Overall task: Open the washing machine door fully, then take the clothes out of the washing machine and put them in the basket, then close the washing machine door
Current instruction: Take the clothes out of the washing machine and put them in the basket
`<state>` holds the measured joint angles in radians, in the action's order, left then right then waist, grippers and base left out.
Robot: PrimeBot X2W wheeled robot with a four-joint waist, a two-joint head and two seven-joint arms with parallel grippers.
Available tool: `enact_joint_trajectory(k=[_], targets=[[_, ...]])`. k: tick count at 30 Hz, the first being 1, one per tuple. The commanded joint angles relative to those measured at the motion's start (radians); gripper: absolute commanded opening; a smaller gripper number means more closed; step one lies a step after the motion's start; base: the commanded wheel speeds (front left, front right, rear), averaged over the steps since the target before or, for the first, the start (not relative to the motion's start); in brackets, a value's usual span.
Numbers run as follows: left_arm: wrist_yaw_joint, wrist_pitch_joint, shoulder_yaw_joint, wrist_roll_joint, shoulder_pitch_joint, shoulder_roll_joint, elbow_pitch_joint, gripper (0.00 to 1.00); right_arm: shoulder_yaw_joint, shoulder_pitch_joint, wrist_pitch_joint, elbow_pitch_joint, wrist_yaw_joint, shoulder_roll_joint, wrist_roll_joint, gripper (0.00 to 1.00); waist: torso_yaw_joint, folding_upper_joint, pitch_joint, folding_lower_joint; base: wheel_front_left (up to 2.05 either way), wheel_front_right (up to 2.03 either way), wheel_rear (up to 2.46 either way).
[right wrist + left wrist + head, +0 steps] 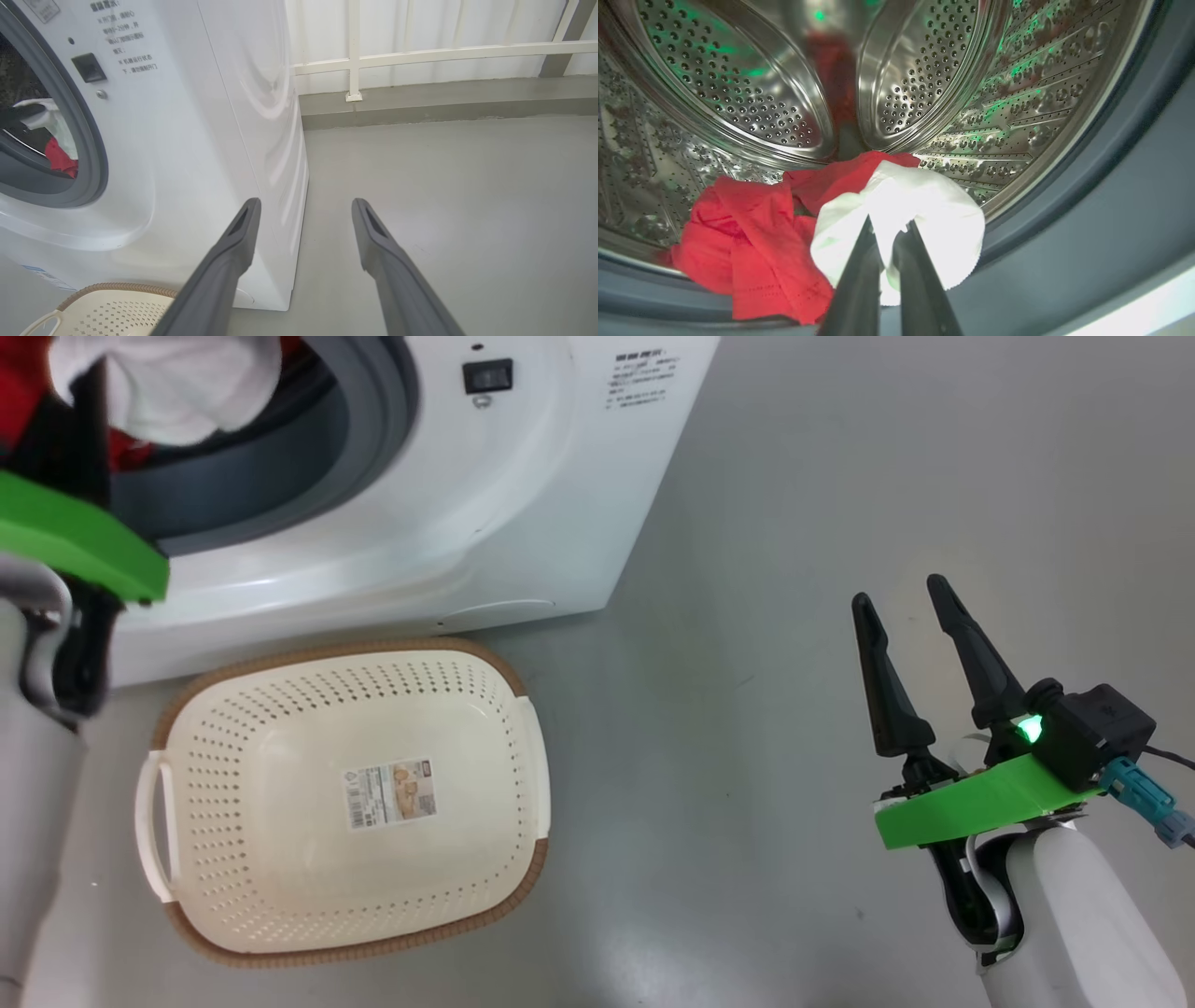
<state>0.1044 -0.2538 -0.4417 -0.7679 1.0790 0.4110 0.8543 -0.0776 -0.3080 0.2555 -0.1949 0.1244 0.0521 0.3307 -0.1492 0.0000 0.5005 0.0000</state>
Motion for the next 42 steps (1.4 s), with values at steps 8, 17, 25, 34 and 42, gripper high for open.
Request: enact_joint_trajectory(k=[8, 17, 25, 34, 42], targets=[[0.001, -0.008, 0.288, 0.193, -0.2, -0.04, -0.203, 0.0, 0.005, 0.049, 0.006, 0.02, 0.006, -0.002, -0.031, 1.0, 0.038, 0.0, -0.063, 0.0, 0.0, 0.0, 0.0], [0.022, -0.008, 0.479, 0.338, -0.376, -0.146, -0.381, 0.0, 0.022, 0.079, 0.006, 0.013, 0.006, -0.002, -0.043, 1.0, 0.072, 0.0, -0.126, 0.0, 0.0, 0.0, 0.0], [0.026, -0.008, 0.533, 0.38, -0.476, -0.192, -0.531, 0.0, 0.029, 0.095, 0.006, 0.009, 0.006, -0.002, -0.047, 1.0, 0.095, 0.0, -0.159, 0.0, 0.0, 0.0, 0.0], [0.026, -0.008, 0.56, 0.388, -0.58, -0.216, -0.686, 0.0, 0.033, 0.108, 0.006, 0.004, 0.006, -0.002, -0.049, 1.0, 0.107, 0.0, -0.187, 0.0, 0.0, 0.0, 0.0], [0.026, -0.008, 0.587, 0.394, -0.647, -0.237, -0.83, 0.0, 0.035, 0.118, 0.006, 0.003, 0.006, -0.002, -0.051, 1.0, 0.112, 0.0, -0.202, 0.0, 0.0, 0.0, 0.0]])
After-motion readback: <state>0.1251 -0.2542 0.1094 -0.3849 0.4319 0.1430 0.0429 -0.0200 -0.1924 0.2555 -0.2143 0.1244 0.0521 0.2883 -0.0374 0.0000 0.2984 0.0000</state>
